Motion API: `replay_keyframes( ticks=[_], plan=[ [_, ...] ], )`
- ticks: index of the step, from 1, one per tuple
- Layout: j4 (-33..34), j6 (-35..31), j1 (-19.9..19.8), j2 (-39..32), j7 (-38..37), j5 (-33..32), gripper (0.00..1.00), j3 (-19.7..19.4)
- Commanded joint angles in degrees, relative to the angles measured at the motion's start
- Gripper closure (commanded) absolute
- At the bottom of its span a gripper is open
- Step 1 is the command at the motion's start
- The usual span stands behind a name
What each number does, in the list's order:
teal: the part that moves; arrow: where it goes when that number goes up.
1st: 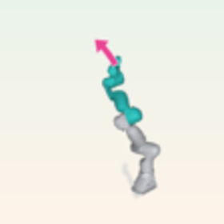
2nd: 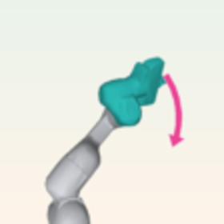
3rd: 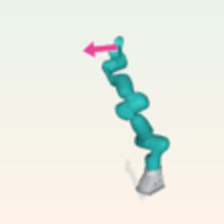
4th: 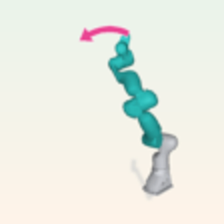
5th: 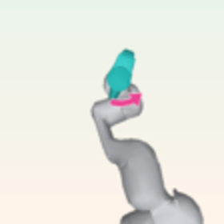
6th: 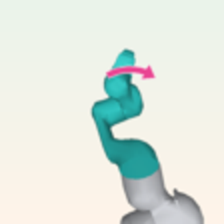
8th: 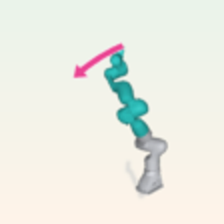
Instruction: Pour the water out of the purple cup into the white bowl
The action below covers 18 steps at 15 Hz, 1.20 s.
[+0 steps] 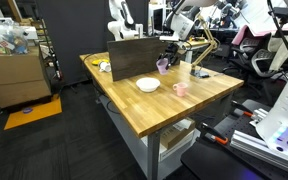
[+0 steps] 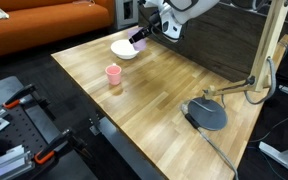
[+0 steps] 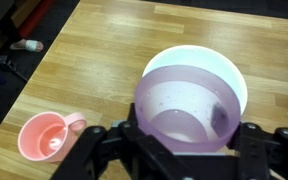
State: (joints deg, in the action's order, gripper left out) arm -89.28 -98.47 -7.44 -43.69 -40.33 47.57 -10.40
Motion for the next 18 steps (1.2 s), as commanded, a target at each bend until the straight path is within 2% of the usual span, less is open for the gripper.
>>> replay_keyframes(
  ticks=[1,2,8,9,14,18],
  plan=[
    [0.18,-0.39,-0.68,-0.03,-0.29,-0.75,0.51,1.00],
    [0.21,-0.43,-0.64,-0.10,-0.29,-0.78,0.26,1.03],
    [0.24,-0.42,-0.70,-0.39,-0.29,-0.77,0.26,1.03],
    [0.24,-0.42,-0.70,-0.39,-0.29,-0.77,0.51,1.03],
    [2.79,-1.12,0.71,-0.61,-0.42,-1.44,0.51,2.33],
    [4.81,-2.83,3.81,-1.09,-1.20,-6.81,0.51,2.48]
  ],
)
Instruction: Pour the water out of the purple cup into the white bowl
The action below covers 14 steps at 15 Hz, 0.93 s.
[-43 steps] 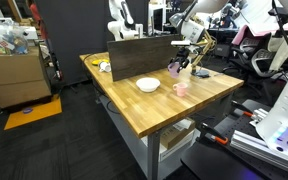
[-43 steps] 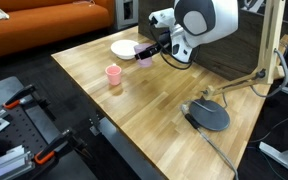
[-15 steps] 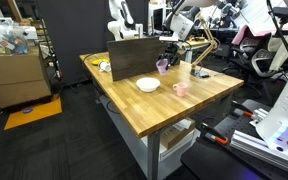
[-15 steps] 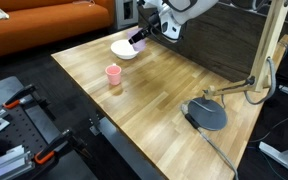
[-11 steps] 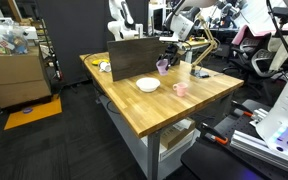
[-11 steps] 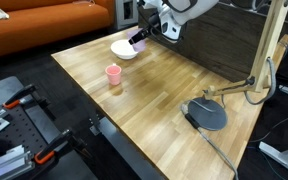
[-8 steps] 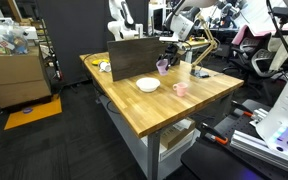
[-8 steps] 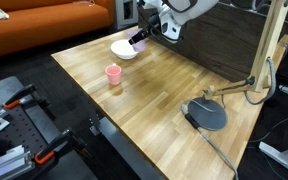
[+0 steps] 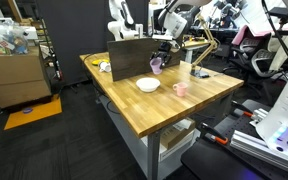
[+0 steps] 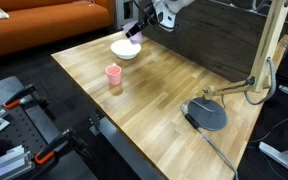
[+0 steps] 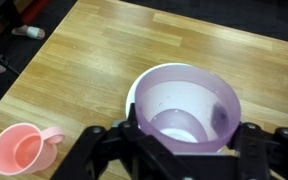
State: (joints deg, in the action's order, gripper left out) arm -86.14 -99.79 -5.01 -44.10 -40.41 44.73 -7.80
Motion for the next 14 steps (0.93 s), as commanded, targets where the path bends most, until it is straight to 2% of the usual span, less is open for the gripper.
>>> replay_keyframes(
  ticks=[1,9,14],
  plan=[
    [1.79,-2.75,2.25,-0.80,-1.61,-6.01,0.51,-0.38],
    [0.76,-16.42,5.99,-0.08,-7.85,-20.70,0.51,-0.12],
    [-0.55,-18.68,7.96,1.16,-12.34,-25.99,0.51,0.76]
  ],
)
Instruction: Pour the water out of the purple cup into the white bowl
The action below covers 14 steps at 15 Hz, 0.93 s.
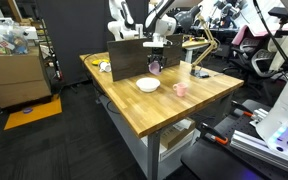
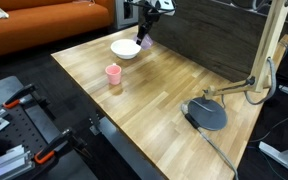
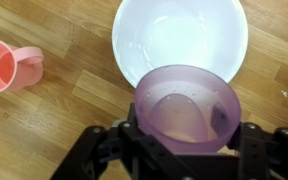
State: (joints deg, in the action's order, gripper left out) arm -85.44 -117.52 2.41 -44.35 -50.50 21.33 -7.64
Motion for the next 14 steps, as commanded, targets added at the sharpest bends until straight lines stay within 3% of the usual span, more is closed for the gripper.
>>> replay_keyframes(
  ticks=[1,14],
  plan=[
    [-1.47,-0.76,0.88,1.74,-2.79,-3.19,0.51,0.81],
    [-5.73,-0.77,4.04,5.08,-3.97,-9.10,0.51,2.06]
  ],
)
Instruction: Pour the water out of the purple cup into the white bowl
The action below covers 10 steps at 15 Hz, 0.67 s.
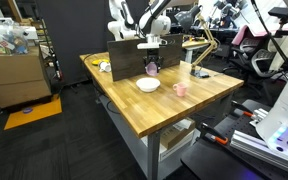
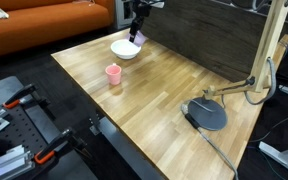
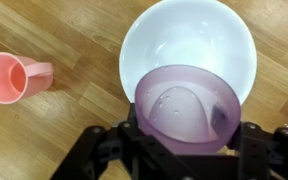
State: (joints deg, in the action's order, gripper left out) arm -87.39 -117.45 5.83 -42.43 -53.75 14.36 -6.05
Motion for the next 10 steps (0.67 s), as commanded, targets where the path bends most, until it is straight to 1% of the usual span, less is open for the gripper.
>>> replay_keyframes(
  ticks=[1,3,6,10],
  plan=[
    [-4.27,-0.99,1.14,3.44,-0.94,-2.79,0.51,0.42],
    [-5.33,-1.96,2.12,3.91,-1.60,-4.35,0.51,0.11],
    [-5.67,-3.09,2.55,3.52,-1.94,-6.74,0.51,-0.01],
    [-5.92,-7.19,2.98,3.01,-2.22,-9.61,0.51,-0.30]
  ],
)
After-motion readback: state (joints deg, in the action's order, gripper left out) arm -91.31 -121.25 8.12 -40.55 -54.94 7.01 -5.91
